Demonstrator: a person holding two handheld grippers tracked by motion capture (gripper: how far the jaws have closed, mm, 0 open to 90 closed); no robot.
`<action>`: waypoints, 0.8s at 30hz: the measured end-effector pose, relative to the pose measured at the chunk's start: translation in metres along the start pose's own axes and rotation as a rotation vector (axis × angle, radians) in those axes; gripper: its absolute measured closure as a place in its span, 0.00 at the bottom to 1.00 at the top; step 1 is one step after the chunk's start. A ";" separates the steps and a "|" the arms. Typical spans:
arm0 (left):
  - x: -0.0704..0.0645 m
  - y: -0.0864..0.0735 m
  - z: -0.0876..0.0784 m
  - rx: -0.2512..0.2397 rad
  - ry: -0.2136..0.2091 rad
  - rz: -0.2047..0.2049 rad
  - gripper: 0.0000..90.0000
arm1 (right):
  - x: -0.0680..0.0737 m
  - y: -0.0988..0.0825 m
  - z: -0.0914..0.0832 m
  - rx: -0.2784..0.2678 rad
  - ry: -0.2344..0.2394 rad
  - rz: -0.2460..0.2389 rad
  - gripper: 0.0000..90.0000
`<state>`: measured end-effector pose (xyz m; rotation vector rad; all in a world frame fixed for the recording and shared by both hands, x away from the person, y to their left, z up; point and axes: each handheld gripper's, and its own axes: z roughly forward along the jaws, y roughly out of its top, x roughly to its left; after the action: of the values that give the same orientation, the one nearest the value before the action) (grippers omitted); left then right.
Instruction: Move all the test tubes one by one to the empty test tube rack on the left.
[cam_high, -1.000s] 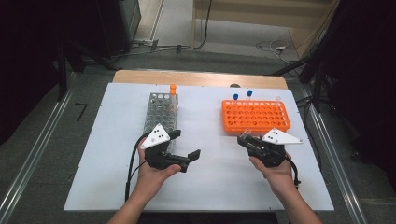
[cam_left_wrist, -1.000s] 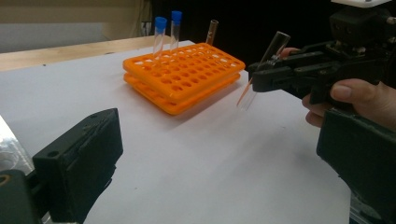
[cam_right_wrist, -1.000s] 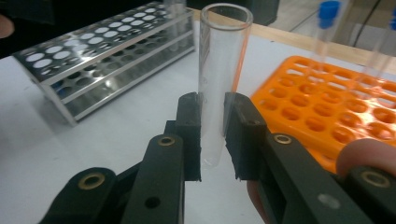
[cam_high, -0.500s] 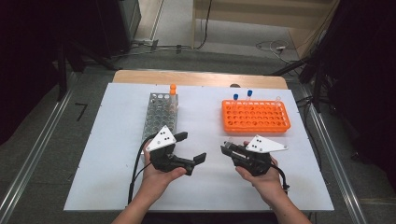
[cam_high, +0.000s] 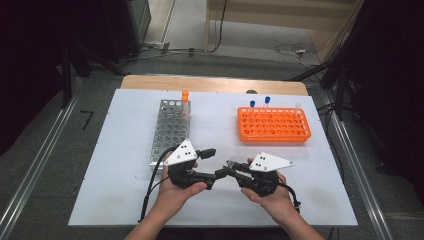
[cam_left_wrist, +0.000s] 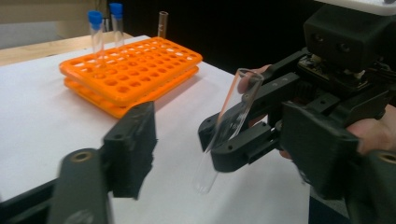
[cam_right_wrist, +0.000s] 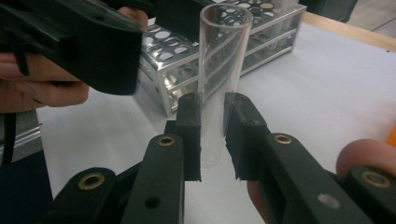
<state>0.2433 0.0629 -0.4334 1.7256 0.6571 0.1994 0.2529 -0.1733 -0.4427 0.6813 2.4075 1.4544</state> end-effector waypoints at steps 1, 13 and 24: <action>-0.001 0.000 0.001 0.004 -0.002 0.004 0.39 | 0.001 0.000 0.001 0.004 0.004 -0.001 0.82; -0.006 -0.002 0.008 0.037 -0.031 0.054 0.71 | 0.013 0.001 0.008 0.041 0.070 -0.028 0.82; -0.008 -0.001 0.007 0.028 0.002 0.099 0.85 | 0.010 0.000 0.008 0.044 0.074 -0.015 0.81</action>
<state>0.2396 0.0535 -0.4349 1.7870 0.5787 0.2620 0.2478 -0.1617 -0.4463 0.6279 2.5011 1.4490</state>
